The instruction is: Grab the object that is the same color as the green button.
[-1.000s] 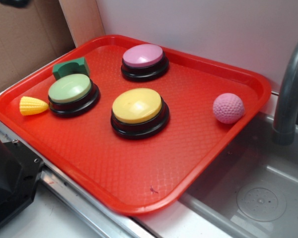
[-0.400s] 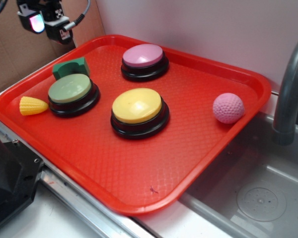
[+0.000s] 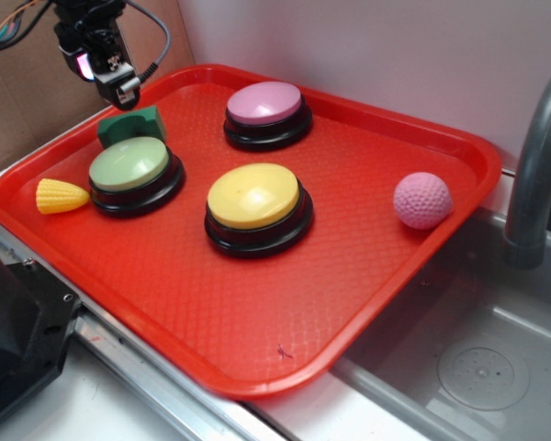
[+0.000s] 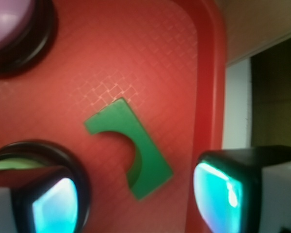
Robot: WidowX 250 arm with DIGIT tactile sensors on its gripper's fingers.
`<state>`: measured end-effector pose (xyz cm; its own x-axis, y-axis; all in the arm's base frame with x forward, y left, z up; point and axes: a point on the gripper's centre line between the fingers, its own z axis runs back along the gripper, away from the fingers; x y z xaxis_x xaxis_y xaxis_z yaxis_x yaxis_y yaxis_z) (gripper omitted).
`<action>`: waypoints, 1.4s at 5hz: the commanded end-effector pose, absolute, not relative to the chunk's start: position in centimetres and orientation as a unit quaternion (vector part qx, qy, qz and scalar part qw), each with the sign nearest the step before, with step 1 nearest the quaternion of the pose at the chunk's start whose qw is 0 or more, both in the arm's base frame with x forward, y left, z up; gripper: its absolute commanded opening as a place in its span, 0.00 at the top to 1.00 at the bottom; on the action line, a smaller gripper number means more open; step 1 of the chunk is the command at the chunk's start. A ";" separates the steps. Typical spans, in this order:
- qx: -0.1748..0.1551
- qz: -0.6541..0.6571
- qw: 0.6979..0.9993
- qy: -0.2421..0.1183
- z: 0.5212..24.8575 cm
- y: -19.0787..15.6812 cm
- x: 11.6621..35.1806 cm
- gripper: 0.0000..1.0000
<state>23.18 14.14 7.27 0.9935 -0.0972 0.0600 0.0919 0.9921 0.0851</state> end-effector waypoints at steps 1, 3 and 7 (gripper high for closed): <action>0.027 -0.058 0.998 -0.020 4.0 15.9 24.3 0.00; 0.011 -0.064 0.998 -0.023 2.3 14.1 24.6 0.01; 0.008 -0.007 0.998 -0.063 14.1 11.5 23.1 1.00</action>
